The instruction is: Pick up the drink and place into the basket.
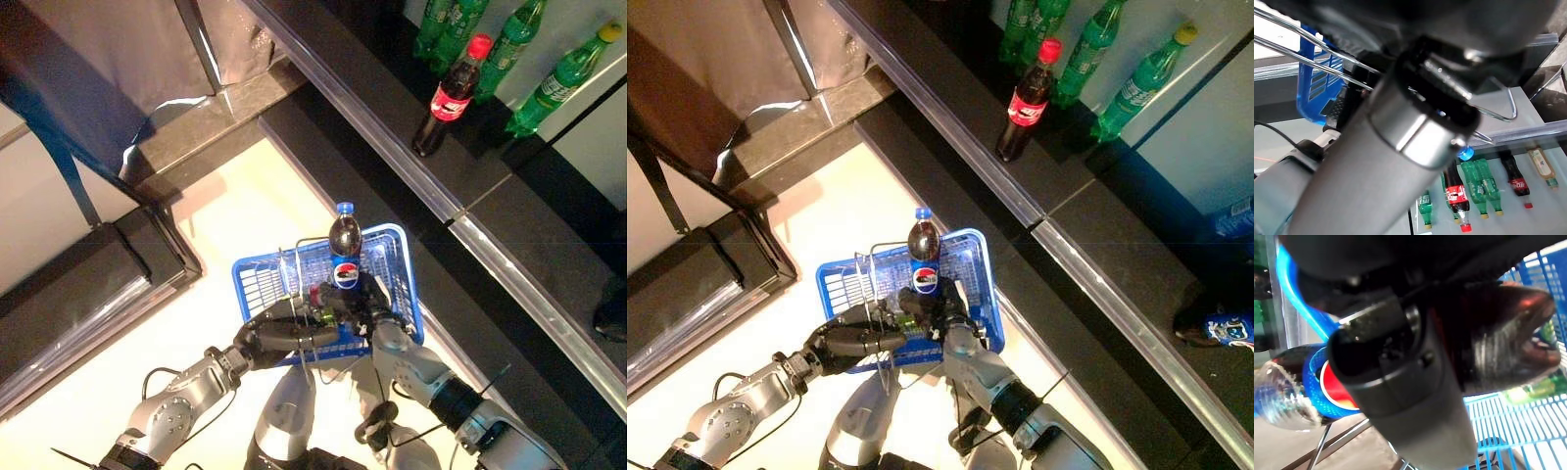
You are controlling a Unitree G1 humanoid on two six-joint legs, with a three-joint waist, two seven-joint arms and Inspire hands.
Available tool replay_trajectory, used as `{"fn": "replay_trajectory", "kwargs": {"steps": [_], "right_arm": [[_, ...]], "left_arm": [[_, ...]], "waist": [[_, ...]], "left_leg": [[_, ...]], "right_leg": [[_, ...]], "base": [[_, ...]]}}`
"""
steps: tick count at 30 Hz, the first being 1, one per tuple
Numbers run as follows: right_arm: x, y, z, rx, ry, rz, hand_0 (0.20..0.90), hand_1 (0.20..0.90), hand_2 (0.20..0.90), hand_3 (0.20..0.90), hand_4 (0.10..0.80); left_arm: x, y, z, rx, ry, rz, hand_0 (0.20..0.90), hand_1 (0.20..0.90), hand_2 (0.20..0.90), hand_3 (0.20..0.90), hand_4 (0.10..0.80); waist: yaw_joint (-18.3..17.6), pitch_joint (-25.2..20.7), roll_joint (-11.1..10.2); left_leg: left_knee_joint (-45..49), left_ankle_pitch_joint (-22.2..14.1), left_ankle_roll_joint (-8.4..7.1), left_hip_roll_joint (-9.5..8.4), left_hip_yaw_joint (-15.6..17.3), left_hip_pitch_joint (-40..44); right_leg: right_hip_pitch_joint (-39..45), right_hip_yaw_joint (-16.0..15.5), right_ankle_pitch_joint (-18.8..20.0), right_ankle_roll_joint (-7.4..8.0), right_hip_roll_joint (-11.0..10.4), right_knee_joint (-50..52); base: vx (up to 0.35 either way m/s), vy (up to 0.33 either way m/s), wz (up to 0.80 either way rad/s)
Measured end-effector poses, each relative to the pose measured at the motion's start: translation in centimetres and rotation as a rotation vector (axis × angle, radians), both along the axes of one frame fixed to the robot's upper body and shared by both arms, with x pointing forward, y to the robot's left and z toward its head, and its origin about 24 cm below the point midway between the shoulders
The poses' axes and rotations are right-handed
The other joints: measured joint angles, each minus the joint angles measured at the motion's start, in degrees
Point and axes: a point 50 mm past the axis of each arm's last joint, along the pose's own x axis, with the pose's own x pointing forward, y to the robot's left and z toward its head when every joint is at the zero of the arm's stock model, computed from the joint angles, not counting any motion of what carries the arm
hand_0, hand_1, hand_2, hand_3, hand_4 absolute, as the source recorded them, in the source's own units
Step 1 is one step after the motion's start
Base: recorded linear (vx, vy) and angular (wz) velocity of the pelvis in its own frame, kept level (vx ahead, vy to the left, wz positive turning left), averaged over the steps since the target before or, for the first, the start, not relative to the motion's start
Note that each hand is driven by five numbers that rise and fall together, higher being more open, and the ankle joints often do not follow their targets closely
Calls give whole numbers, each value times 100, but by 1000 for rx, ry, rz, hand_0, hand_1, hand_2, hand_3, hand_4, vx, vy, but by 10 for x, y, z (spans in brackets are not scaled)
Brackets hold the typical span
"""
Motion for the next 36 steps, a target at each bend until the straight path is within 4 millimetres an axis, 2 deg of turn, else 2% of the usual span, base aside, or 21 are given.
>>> {"fn": "replay_trajectory", "kwargs": {"steps": [7,14,25,31,36], "right_arm": [[-12,-3,-38,76,221,-106,300,300,300,200,100],[-15,12,-40,214,254,-134,300,300,300,200,100],[-16,14,-41,353,289,-169,300,300,300,200,100],[-12,16,-40,675,377,-278,300,300,300,200,100],[0,13,-30,823,364,-368,300,300,300,200,100]], "left_arm": [[4,-5,4,-6,-20,-20,300,300,300,200,100],[7,-21,7,-12,-31,-88,300,300,300,200,100],[10,-33,9,-15,-43,-140,300,300,300,200,100],[11,-34,11,-17,-51,-143,300,300,300,200,100],[11,-36,11,-26,-44,-147,300,300,300,200,100]], "waist": [[106,9,24],[113,16,129],[90,17,133],[111,19,138],[123,21,142]], "left_leg": [[3,-1,-1,-28,-59,-6],[34,0,-2,-47,-102,-120],[89,1,-1,-62,-93,-254],[124,-14,-8,-122,-107,-259],[177,-28,7,-146,-111,-270]], "right_leg": [[-12,-47,-69,9,-29,43],[-119,-116,-87,5,-59,111],[-269,-102,-95,5,-92,204],[-318,-111,-263,13,-202,435],[-317,-122,-266,15,-230,487]], "base": [[21,-6,4],[-25,6,4],[0,0,0],[65,-11,4],[21,17,2]]}}
